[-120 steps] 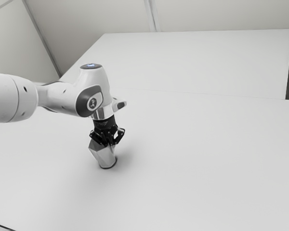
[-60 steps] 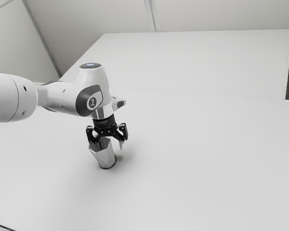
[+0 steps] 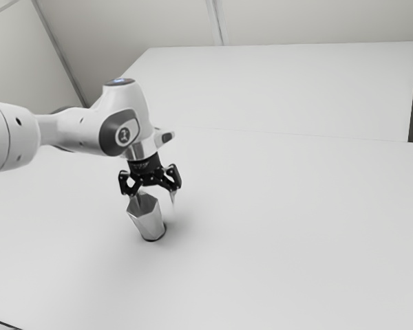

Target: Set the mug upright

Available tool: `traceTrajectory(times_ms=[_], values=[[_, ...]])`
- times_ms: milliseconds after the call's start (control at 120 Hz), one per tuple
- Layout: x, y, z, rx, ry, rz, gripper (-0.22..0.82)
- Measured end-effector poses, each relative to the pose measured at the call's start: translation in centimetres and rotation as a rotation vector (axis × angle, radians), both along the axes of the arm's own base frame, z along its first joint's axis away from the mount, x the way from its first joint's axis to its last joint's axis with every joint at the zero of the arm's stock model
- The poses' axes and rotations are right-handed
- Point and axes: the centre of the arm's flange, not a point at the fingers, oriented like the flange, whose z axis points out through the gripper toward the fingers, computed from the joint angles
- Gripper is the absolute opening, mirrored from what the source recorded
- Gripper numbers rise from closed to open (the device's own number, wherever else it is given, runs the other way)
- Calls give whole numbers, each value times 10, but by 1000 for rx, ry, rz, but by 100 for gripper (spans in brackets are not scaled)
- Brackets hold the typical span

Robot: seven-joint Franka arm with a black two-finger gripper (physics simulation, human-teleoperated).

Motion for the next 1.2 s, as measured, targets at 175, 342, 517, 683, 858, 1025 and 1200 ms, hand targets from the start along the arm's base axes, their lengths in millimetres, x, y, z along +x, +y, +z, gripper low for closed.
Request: traceTrajectory(times_ms=[175,342,517,683,858,1025,1200], values=[[1,-1,27,-22,-32,-11,60],[17,-1,64,-27,-91,-53,60],[36,3,118,-10,-165,-131,60],[43,12,163,52,-192,-211,60],[33,21,201,58,-221,-274,60],[31,39,243,68,-242,-296,60],[25,61,268,76,-245,-305,60]])
